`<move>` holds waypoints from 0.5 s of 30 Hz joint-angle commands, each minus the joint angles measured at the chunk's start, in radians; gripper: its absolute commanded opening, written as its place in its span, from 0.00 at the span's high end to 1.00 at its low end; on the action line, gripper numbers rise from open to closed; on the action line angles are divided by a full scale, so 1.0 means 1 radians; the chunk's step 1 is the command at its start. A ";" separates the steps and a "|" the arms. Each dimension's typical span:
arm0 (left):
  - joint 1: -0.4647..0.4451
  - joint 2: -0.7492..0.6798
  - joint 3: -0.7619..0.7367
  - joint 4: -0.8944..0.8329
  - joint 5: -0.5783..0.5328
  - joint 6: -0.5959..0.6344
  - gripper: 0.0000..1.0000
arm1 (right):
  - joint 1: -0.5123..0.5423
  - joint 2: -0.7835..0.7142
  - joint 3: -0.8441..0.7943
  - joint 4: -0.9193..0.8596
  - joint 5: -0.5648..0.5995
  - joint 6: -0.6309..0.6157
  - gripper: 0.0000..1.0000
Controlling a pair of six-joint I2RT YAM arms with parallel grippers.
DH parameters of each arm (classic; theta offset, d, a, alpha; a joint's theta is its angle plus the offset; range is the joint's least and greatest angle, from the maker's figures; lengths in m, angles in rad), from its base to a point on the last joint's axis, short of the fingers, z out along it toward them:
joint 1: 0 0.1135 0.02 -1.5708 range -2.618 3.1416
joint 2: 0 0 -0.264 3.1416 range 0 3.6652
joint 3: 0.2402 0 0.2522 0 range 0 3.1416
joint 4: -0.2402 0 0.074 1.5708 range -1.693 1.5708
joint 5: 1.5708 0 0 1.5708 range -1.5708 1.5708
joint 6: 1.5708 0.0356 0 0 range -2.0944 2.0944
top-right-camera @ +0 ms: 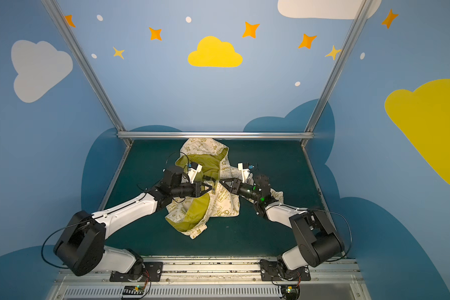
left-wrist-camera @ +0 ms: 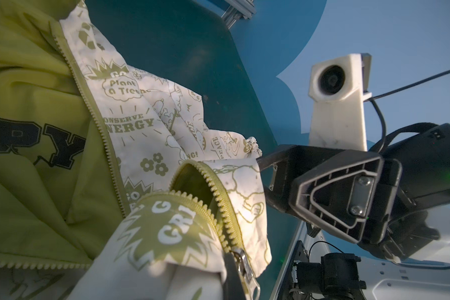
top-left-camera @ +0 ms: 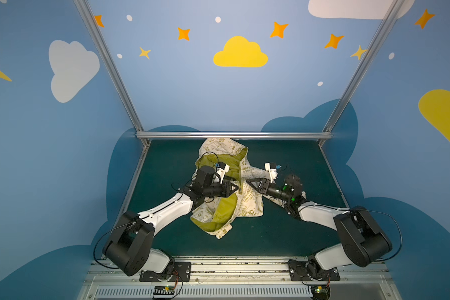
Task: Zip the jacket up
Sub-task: 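Release the right gripper and move it to the zipper pull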
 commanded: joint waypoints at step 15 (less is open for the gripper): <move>0.003 -0.048 0.067 -0.104 0.027 -0.035 0.97 | 0.172 -0.638 0.035 -0.934 0.471 -1.069 0.44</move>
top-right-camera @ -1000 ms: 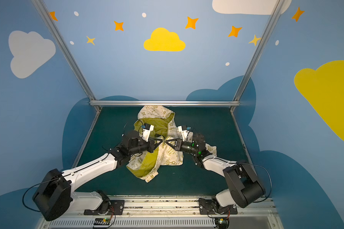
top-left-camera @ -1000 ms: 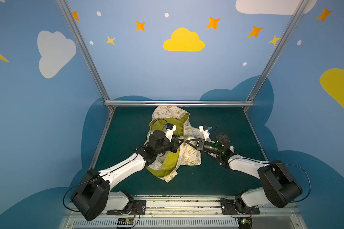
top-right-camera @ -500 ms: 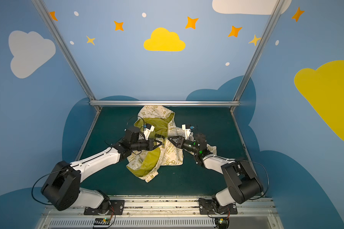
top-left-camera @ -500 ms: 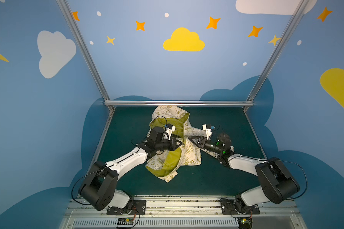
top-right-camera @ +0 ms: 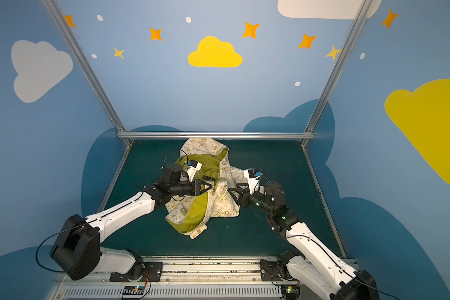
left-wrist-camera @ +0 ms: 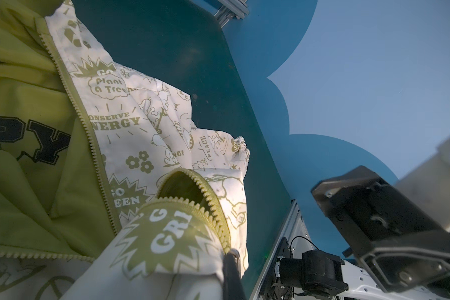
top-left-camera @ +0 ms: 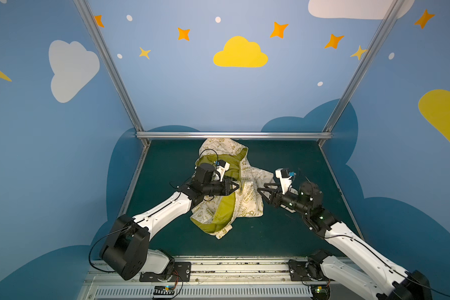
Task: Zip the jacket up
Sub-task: 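Release the right gripper and move it to the zipper pull, then grasp the metal zipper pull with the right gripper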
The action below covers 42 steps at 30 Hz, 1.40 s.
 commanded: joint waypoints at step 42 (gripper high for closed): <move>0.003 -0.041 -0.017 0.012 0.011 -0.041 0.97 | 0.422 0.339 0.077 0.238 0.576 -0.899 0.55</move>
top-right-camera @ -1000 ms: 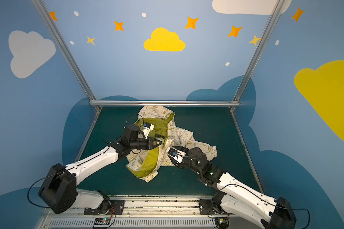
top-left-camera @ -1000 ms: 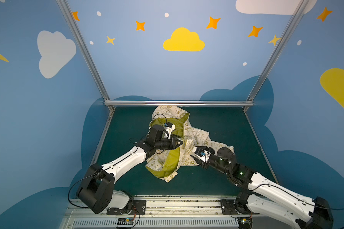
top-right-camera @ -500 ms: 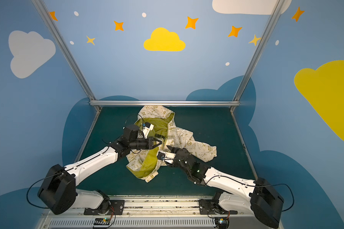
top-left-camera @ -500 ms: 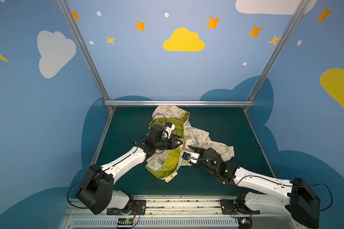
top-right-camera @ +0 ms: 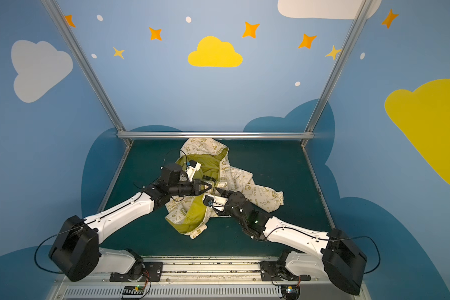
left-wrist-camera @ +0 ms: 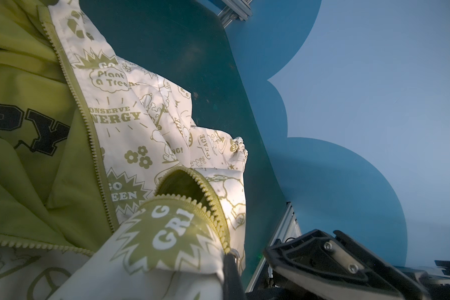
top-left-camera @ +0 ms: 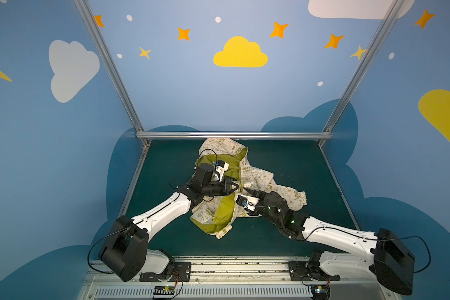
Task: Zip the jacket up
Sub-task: 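Grasp the metal zipper pull with the right gripper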
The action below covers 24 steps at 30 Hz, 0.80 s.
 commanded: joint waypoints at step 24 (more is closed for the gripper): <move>0.002 -0.023 -0.016 0.017 0.003 0.005 0.97 | -0.016 -0.013 0.045 -0.022 -0.041 0.050 0.92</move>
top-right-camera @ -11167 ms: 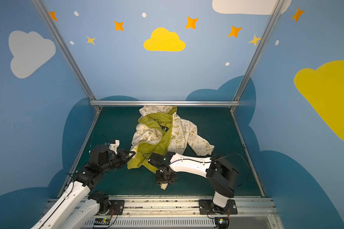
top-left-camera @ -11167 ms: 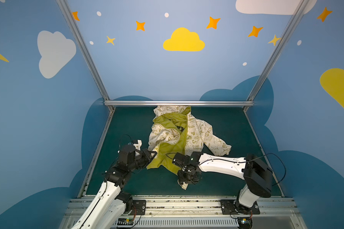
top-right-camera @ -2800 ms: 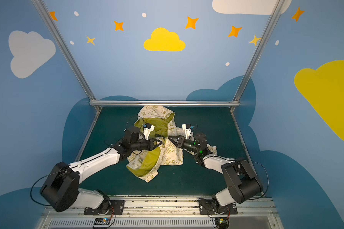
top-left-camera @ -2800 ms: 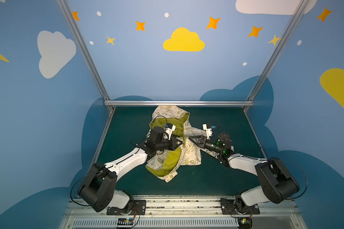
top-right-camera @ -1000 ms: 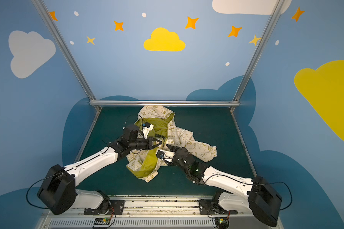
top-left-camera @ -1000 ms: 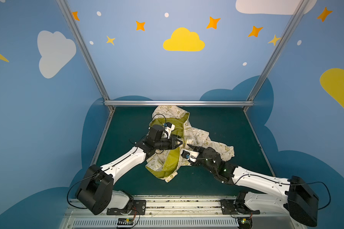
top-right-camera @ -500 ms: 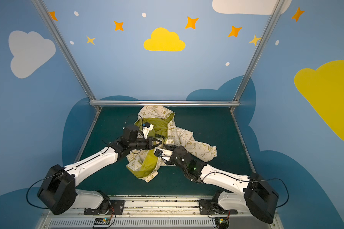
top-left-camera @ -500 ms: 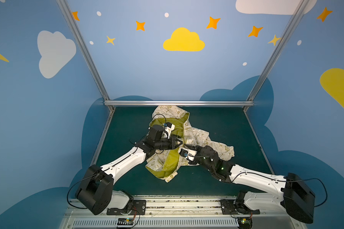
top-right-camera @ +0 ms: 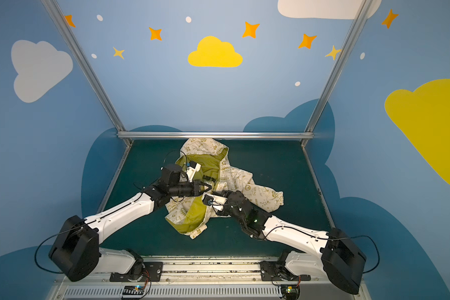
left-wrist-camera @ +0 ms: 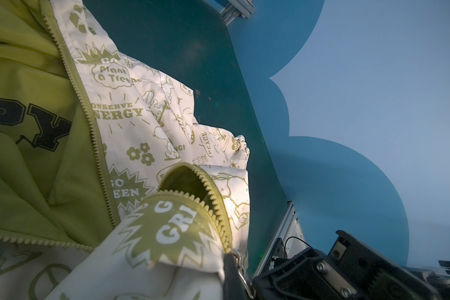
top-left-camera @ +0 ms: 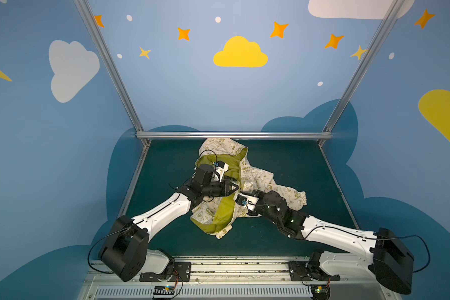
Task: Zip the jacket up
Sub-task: 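Grasp the metal zipper pull with the right gripper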
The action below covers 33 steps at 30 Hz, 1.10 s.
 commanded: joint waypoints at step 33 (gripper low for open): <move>-0.024 -0.105 -0.030 -0.072 -0.033 0.022 0.97 | -0.063 0.055 0.151 -0.055 0.067 0.087 1.00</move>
